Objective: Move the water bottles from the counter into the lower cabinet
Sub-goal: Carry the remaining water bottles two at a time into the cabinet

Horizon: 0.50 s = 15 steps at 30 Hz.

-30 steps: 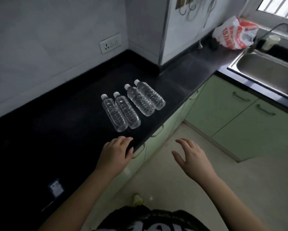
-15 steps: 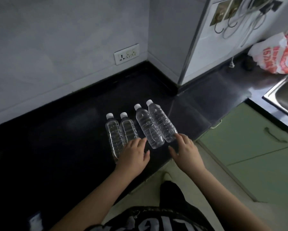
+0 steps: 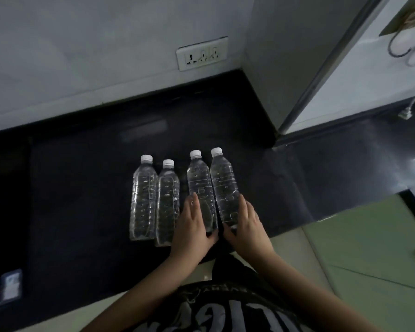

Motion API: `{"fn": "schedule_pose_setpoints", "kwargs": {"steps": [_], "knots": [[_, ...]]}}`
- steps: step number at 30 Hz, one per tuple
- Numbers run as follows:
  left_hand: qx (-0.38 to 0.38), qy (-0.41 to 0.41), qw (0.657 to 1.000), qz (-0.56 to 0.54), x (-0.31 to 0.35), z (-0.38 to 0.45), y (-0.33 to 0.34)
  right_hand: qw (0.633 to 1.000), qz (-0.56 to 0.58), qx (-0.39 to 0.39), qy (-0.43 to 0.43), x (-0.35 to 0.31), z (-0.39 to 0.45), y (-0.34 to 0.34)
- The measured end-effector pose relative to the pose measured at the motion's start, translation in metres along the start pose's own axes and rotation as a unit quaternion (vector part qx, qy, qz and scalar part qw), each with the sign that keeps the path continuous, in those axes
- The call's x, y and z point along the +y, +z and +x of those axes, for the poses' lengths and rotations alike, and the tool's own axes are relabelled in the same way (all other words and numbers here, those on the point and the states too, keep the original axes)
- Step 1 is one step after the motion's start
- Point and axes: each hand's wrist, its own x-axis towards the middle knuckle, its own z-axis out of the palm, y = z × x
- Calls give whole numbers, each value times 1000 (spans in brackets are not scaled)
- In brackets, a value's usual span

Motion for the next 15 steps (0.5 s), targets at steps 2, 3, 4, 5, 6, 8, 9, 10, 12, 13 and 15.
{"fn": "schedule_pose_setpoints", "kwargs": {"steps": [2,3,4,5,6,8,9,10,12,13,15], "knots": [[2,-24,1000,-13,7,4,0,1000,-4,-12,-10,4,6,-9],[7,-36,999,-22,10,6,0,1000,-7,-17,-12,6,10,-13],[10,-50,998,-33,14,8,0,1000,-9,-21,-14,10,14,-17],[10,-67,997,-44,17,10,-1,1000,-12,-22,-16,13,18,-21],[7,-84,995,-50,19,13,-1,999,-20,-22,-19,17,23,-25],[0,-118,991,-64,24,20,-1,998,-50,-20,-27,24,33,-32],[3,-132,988,-76,25,24,-1,997,-66,-19,-30,27,39,-35],[13,-144,986,-87,27,29,0,996,-77,-15,-33,28,45,-38],[31,-169,980,-97,29,38,0,995,-89,-11,-40,27,56,-42],[37,-183,977,-102,30,44,0,995,-93,-12,-43,24,61,-43],[43,-210,971,-109,30,52,2,993,-107,-19,-44,20,69,-42]]}}
